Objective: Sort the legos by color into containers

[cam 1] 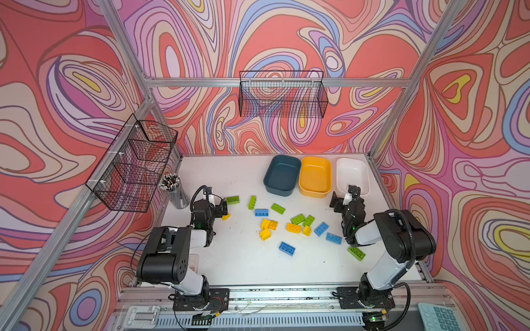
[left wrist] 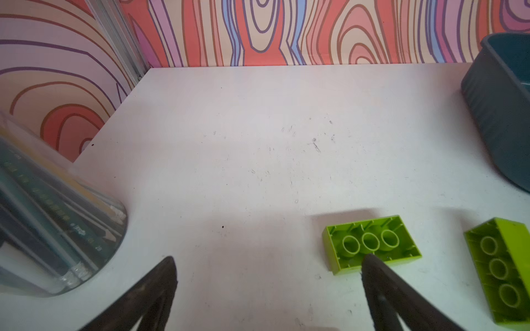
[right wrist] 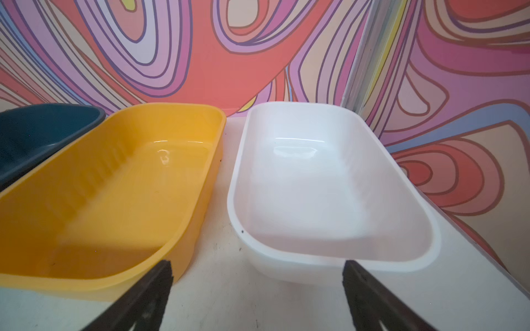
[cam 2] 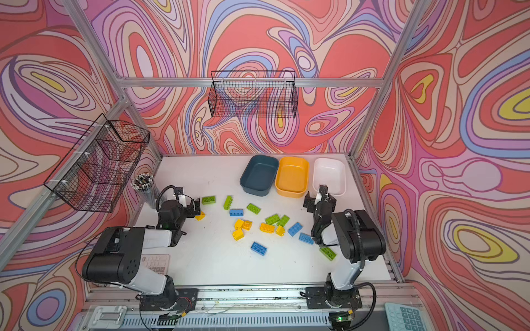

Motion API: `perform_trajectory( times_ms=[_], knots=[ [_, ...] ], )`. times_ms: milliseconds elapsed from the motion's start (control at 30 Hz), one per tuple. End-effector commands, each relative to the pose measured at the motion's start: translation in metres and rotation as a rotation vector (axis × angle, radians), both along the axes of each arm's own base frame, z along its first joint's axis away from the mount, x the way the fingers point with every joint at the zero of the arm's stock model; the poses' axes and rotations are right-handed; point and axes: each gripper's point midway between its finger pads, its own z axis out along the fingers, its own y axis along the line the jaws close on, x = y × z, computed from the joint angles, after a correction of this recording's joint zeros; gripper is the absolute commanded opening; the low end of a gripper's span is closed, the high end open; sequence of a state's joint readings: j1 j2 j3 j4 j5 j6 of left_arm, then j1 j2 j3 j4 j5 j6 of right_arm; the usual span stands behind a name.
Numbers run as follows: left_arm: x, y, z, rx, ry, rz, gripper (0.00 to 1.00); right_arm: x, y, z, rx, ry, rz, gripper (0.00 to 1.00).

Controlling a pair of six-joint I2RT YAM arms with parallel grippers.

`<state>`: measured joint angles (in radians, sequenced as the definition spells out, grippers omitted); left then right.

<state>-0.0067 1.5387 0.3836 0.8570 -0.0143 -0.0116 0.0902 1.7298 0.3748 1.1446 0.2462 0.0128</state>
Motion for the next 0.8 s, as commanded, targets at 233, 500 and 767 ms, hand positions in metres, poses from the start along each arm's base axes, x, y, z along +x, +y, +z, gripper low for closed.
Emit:
perform_trajectory(
  times_ms=[233, 500, 767],
  knots=[
    [0.0008, -0.0021, 0.0032, 0.0, -0.018, -0.012, 1.0, 0.0023, -0.0008, 0.0104, 0.004, -0.031, 0.002, 0.98],
    [0.0009, -0.0024, 0.0034, 0.002, -0.018, -0.014, 1.0, 0.0023, -0.0008, 0.0104, 0.004, -0.031, 0.003, 0.98],
    [0.0019, -0.0027, 0.003, 0.001, -0.012, -0.016, 1.0, 0.0024, -0.0013, 0.0103, 0.007, -0.03, 0.001, 0.98]
  ],
)
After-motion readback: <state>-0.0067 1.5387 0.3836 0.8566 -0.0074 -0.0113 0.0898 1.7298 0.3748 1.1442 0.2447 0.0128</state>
